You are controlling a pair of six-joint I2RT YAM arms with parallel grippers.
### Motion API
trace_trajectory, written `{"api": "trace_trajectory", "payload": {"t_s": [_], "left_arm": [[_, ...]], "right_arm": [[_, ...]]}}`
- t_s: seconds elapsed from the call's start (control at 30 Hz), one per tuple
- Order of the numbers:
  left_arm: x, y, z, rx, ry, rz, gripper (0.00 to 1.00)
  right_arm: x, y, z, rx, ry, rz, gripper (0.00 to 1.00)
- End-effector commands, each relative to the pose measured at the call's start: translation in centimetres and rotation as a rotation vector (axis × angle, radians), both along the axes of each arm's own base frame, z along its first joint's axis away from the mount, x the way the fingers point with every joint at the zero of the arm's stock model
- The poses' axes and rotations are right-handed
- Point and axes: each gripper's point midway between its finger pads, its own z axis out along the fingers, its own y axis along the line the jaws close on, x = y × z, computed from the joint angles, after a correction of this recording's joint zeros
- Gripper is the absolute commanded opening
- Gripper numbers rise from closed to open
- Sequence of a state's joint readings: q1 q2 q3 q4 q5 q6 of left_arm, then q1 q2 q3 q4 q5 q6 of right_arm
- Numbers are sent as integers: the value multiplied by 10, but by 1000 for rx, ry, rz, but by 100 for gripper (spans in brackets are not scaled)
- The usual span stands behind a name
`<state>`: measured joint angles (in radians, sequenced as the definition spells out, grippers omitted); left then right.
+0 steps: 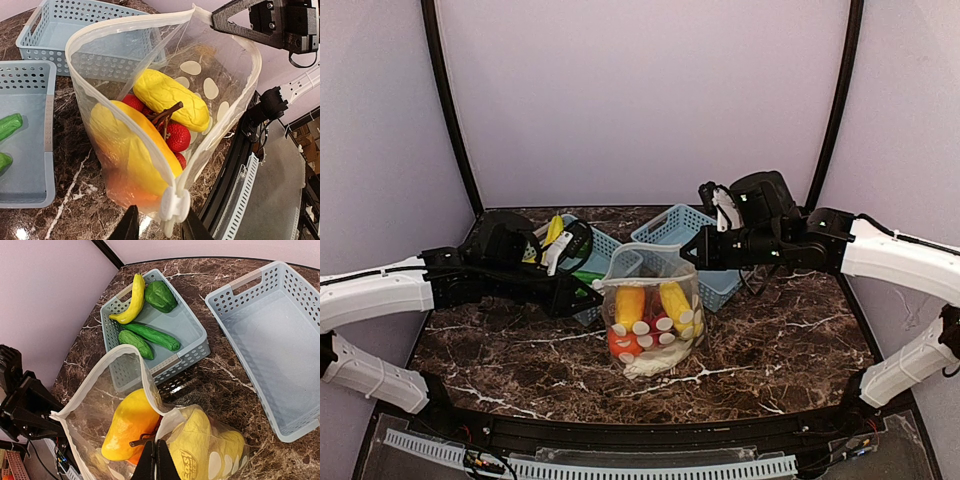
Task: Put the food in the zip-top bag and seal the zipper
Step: Pass from the right arm to the left
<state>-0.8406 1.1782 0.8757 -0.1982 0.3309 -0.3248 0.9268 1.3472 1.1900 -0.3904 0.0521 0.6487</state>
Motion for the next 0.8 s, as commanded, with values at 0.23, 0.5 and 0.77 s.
{"api": "trace_trajectory", "payload": {"t_s": [0.23,0.5,0.77], "left_arm": [[6,1,6,-21,-47,28,16],[7,-1,7,-7,-58,6,3],[0,-9,37,-17,-142,-102,1]], "right_arm": [[2,-2,17,48,-33,-10,0],[2,-2,17,43,-33,-11,0],[0,-26,32,18,-62,-75,4]]}}
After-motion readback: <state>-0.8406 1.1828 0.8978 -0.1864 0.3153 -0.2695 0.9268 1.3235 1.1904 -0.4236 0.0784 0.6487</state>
